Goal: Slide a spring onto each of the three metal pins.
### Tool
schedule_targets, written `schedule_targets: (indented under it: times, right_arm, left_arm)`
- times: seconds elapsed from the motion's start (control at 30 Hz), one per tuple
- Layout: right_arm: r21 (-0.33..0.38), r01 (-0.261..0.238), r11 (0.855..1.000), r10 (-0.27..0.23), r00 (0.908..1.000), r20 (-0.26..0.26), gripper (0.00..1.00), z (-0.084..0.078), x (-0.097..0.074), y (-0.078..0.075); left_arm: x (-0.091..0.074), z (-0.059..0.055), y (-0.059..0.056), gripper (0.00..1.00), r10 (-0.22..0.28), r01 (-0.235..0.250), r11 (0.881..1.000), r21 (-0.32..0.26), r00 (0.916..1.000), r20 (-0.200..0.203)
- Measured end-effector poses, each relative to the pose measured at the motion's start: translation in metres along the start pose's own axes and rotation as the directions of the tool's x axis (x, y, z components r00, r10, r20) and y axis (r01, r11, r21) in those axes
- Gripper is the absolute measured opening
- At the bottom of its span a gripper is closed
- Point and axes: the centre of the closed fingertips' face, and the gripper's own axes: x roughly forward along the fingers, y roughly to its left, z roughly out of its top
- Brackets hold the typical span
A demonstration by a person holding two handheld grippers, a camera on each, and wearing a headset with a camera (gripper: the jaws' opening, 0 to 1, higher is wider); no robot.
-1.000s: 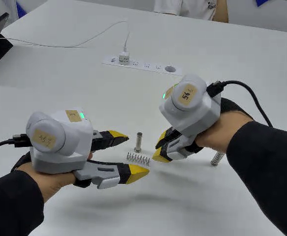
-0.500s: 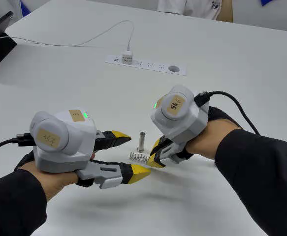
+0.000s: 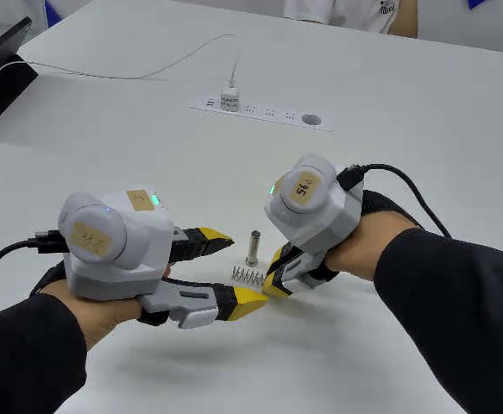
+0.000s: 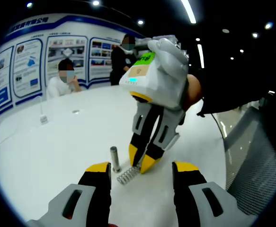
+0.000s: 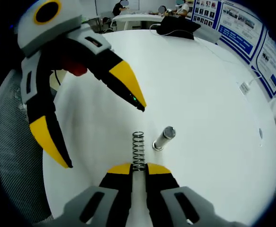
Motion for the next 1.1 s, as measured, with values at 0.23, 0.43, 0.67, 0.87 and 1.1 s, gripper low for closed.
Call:
schedule_targets:
  times: [0.23,0.43,0.67,0.87,1.1]
  right_arm:
    - [-0.014,-0.008,1.0,0.008,1.0,-0.001,0.12,0.0,-0.01,0.007]
    - [-0.041,-0.012,0.999,0.012,0.9999,-0.002,0.12,0.001,-0.024,0.013]
    - [-0.054,-0.008,0.999,0.008,0.9999,0.011,0.12,0.005,-0.041,0.015]
    - [-0.073,-0.02,0.997,0.021,0.9998,0.006,0.12,0.009,-0.052,0.023]
    - [-0.097,-0.036,0.995,0.035,0.9993,-0.01,0.12,0.013,-0.059,0.033]
  left_arm:
    - [0.001,-0.002,-0.002,0.52,-0.005,0.006,1.0,0.005,0.9999,-0.009]
    - [0.002,-0.003,-0.005,0.52,-0.014,0.014,1.0,0.011,0.9998,-0.017]
    - [0.004,-0.006,-0.008,0.5,-0.026,0.026,0.999,0.023,0.9992,-0.029]
    - [0.007,-0.009,-0.015,0.45,-0.045,0.049,0.996,0.081,0.9978,-0.048]
    - [0.008,-0.01,-0.016,0.35,-0.05,0.057,0.99,0.131,0.9971,-0.057]
